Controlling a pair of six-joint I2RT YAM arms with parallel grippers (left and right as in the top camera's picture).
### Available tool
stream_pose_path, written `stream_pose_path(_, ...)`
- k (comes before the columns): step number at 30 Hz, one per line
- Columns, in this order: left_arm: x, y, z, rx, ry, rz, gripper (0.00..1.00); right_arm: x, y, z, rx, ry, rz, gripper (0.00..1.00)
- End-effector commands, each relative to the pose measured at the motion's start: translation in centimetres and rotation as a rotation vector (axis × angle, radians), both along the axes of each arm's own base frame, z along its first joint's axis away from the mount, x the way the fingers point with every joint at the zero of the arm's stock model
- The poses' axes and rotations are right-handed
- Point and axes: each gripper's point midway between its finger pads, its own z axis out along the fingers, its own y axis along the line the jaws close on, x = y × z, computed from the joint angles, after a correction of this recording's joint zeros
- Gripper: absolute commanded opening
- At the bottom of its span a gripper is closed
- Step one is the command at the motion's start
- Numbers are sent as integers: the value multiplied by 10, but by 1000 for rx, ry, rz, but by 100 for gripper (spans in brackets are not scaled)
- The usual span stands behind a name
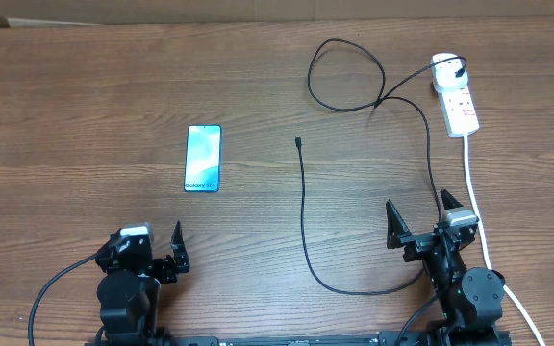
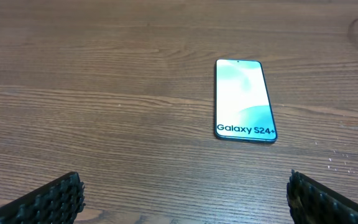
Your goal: Plug charger to phone and switch on socket
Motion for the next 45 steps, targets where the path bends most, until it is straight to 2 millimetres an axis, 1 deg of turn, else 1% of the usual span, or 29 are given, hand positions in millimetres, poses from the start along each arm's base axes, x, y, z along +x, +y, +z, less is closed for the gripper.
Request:
stream_pose_path(1,-1,2,-1,24,4,3,100,-2,0,10,3,-17,2,100)
stream_pose_path(45,-1,4,0,28,1,13,100,-2,0,10,3,-17,1,100)
